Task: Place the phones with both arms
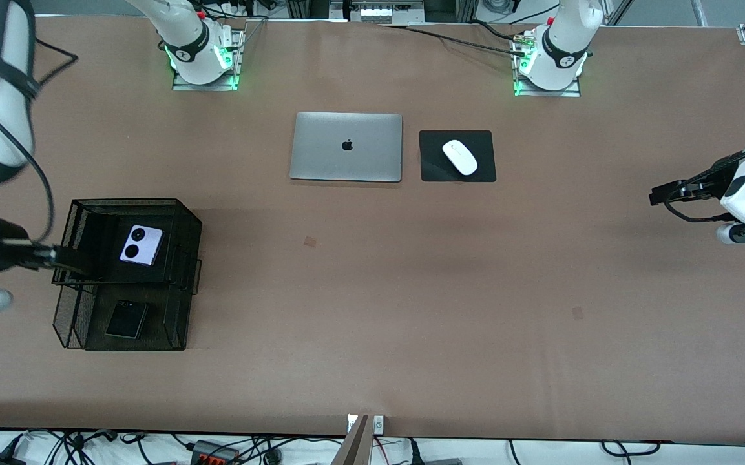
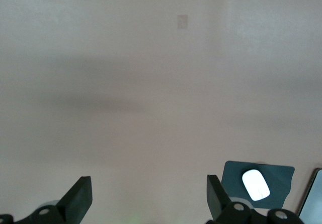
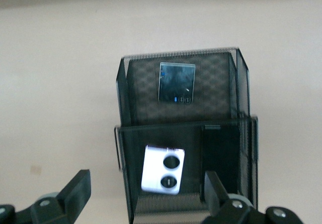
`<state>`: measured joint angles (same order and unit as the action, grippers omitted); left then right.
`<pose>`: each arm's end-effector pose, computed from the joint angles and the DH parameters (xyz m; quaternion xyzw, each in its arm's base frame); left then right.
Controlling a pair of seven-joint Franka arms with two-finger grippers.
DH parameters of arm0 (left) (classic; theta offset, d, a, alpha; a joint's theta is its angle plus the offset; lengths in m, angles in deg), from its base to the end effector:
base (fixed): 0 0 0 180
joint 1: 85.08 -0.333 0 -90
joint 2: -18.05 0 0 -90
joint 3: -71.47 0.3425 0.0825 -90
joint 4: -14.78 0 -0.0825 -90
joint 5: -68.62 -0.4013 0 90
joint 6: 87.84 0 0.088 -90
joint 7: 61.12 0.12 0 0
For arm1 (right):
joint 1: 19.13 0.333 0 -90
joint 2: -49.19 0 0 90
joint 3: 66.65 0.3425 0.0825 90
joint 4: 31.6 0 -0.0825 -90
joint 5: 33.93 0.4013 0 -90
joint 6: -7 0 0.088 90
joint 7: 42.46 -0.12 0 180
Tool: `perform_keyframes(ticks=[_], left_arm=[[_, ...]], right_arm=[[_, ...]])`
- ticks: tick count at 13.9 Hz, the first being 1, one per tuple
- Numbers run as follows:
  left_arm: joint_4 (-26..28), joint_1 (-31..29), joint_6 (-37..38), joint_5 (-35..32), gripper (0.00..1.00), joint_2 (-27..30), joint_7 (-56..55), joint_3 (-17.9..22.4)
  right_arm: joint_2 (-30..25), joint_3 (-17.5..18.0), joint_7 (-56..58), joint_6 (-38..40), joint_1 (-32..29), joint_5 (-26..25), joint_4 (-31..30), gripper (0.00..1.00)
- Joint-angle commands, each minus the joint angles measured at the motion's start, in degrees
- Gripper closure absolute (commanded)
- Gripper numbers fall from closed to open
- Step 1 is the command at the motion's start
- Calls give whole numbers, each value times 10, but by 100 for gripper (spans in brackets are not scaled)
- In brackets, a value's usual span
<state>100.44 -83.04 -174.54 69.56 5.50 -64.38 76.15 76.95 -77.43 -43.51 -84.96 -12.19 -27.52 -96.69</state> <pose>0.6257 0.0219 0.5390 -0.9937 -0.0515 0.0999 0.0013 0.7228 -0.0016 0.5428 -0.9993 0.0344 0.0038 0.0123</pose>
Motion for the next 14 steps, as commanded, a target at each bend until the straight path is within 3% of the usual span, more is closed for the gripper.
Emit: perform_keyframes(ticks=[1,8,11,14], left_arm=[[1,-1,7,4,0,5,49,-4],[2,0,7,7,0,5,58,-6],[-1,1,0,19,0,6,48,-25],[-2,1,2,19,0,7,56,-26]], right_arm=[[-35,-1,2,46,-2,-5,-23,0],[-142,1,3,-64,1,-27,-194,0],[-158,54,5,-67,-61,-26,-198,0],[-168,59,3,-47,-63,-38,-200,0]])
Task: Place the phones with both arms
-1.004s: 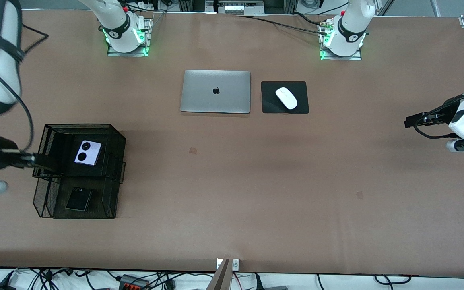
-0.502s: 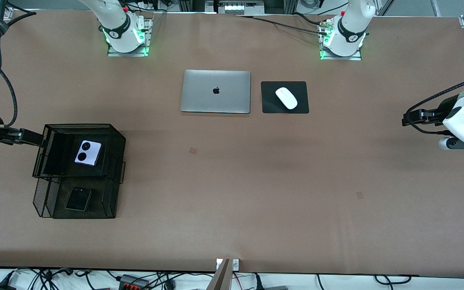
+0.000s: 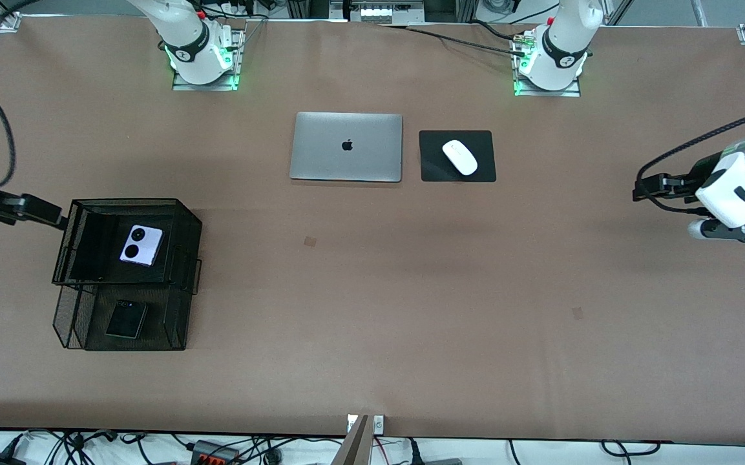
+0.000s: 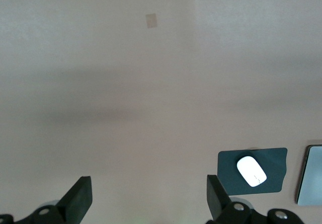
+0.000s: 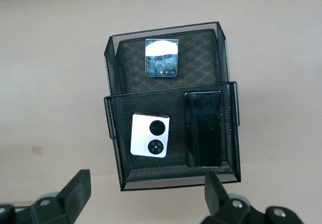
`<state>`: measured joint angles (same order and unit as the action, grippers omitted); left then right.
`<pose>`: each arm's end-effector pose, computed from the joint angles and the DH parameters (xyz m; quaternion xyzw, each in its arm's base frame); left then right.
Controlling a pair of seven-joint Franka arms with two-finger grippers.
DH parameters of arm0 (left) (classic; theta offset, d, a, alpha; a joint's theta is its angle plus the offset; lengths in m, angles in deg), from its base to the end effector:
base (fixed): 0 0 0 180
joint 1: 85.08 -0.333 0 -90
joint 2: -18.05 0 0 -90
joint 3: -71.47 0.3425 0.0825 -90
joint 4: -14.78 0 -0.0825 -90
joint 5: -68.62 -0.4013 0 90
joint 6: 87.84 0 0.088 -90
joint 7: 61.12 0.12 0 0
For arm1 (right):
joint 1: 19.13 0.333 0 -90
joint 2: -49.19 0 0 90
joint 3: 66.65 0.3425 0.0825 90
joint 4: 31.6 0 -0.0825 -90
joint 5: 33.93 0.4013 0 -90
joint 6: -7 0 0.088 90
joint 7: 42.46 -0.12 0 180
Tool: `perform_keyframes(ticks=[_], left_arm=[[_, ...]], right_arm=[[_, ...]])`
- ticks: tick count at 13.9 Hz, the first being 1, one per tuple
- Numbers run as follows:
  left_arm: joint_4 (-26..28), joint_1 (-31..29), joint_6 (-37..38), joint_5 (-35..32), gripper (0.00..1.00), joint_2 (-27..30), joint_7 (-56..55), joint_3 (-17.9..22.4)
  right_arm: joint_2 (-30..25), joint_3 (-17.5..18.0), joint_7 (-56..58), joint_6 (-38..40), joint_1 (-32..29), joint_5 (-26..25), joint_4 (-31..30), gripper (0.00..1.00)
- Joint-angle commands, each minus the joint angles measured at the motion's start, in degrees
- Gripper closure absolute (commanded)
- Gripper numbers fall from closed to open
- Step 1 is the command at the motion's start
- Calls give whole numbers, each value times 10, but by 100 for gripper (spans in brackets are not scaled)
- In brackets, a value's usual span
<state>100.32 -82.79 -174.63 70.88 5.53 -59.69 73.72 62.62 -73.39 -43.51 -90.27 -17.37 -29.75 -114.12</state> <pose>0.6265 -0.0077 0.5402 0.9950 -0.0120 -0.0979 0.0166 0.6568 -0.0407 0.5705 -0.9982 0.0550 -0.0131 0.0222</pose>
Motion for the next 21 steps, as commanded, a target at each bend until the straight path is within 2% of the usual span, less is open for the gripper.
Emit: perform_keyframes(ticks=[1,5,7,12,15,21], left_arm=[[-1,-3,4,6,0,7,10,-4],[0,-4,4,5,0,8,27,-4],[-1,-4,3,1,0,8,38,-5],[15,-8,1,3,0,14,42,-5],[77,-9,-41,3,0,52,43,-5],[89,-9,-45,4,0,58,43,-5]], right_arm=[[-30,21,2,15,-10,-30,-30,0],[-92,22,3,-1,-8,-36,-128,0],[-99,22,3,-3,-9,-36,-146,0],[-100,25,6,-4,-7,-57,-137,0],[-97,23,18,1,-6,-57,-113,0],[-98,25,13,38,-4,-55,-103,0]])
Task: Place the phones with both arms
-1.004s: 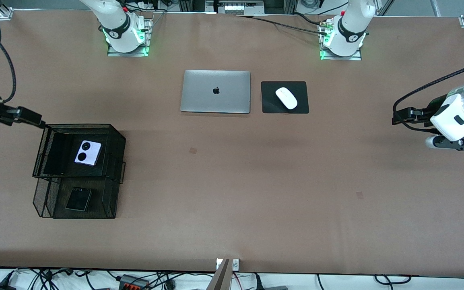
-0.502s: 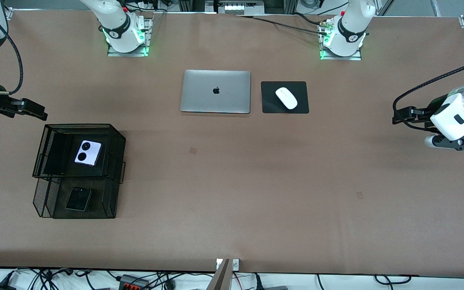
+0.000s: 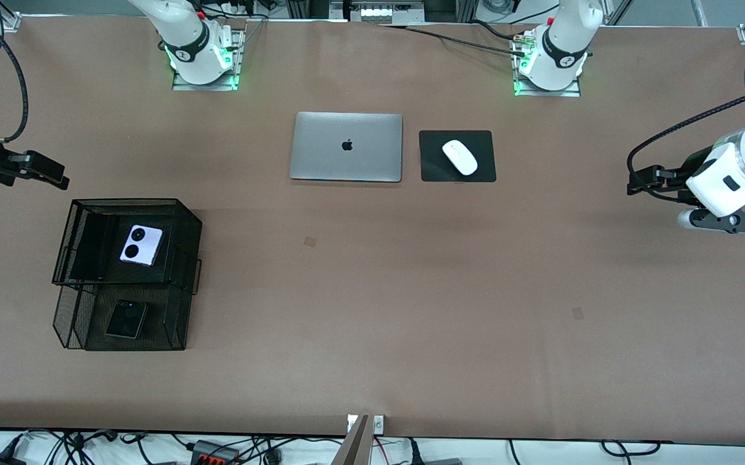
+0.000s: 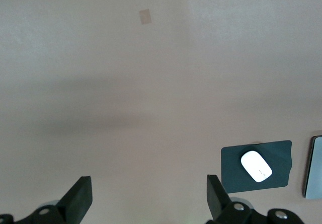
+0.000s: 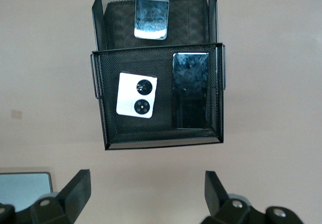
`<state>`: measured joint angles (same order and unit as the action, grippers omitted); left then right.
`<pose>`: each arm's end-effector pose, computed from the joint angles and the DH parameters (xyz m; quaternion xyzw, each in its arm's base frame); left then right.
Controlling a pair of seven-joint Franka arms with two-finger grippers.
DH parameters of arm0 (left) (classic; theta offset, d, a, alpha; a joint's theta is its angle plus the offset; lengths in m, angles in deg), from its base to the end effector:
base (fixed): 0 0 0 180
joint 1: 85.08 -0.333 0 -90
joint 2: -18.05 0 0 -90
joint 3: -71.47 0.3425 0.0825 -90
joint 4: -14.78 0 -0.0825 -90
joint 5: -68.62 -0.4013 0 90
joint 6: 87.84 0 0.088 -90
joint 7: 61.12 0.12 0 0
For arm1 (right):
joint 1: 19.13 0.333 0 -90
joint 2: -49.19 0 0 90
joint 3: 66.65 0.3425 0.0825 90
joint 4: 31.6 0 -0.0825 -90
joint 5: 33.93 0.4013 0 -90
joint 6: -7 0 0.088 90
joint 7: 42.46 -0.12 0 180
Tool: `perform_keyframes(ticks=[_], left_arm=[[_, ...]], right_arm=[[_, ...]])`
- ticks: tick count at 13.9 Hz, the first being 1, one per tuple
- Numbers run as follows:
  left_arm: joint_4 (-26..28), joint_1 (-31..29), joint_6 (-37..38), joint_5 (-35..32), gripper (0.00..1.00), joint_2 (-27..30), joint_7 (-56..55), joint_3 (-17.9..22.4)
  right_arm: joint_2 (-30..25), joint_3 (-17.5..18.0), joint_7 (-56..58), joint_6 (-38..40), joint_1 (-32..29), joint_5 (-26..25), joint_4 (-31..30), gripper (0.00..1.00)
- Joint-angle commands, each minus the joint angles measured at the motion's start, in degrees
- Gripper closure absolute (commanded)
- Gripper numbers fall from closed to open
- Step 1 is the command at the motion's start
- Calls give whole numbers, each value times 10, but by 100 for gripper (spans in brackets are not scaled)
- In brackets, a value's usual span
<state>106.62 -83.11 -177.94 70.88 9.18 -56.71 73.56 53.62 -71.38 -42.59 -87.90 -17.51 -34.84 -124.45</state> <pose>0.6084 -0.0048 0.5311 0.9950 -0.0354 -0.0917 0.0205 0.5992 -0.0326 0.5757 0.9994 -0.0274 -0.0209 0.0105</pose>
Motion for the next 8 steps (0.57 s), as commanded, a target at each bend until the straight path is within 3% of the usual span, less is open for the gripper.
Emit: perform_keyframes(ticks=[1,4,8], left_arm=[[34,-6,-18,4,0,28,13,-4],[67,-6,-40,4,0,47,14,-4],[62,-7,-40,4,0,44,36,-3]], right_arm=[[-8,5,3,15,-3,-2,0,0],[-6,6,4,15,-2,-2,0,0],[-6,6,3,13,-2,-2,-1,0]])
